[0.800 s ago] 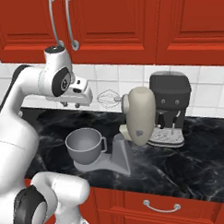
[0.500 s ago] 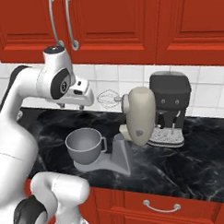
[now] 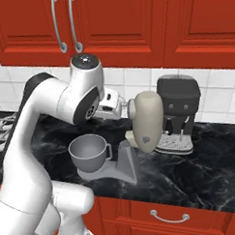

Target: Close the stand mixer head.

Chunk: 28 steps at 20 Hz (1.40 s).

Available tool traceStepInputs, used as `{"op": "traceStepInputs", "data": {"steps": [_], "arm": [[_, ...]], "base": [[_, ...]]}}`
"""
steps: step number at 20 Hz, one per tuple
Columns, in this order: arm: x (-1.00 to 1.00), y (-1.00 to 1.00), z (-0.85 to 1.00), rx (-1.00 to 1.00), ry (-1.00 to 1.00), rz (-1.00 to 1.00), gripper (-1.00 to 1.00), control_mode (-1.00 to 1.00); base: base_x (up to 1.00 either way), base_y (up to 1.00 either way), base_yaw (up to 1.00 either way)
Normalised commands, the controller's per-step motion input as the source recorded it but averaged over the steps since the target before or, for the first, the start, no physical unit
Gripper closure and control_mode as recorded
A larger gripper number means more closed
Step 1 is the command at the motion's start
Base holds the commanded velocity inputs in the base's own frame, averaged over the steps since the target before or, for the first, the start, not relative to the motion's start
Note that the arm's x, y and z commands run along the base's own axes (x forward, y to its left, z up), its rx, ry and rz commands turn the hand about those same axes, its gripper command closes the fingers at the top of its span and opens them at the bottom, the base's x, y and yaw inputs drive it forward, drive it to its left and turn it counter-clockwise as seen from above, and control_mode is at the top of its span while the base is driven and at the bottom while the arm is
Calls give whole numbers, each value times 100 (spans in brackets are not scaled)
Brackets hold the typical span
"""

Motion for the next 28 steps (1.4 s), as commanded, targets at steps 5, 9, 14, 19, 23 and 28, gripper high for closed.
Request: {"op": "traceStepInputs", "data": {"steps": [5, 9, 14, 19, 23, 28], "arm": [[-42, -95, 41, 2, -11, 16, -100, -100], [-38, -88, 21, 0, -13, 22, -100, -100], [7, -73, -13, 2, -14, 27, -100, -100], [63, -38, -47, 8, -17, 26, -100, -100], [79, -54, -45, 26, -6, 35, -100, -100], [72, -53, -28, 20, -16, 36, -100, -100]], "base": [[0, 0, 0], [0, 0, 0], [0, 0, 0], [0, 0, 0], [0, 0, 0], [0, 0, 0]]}}
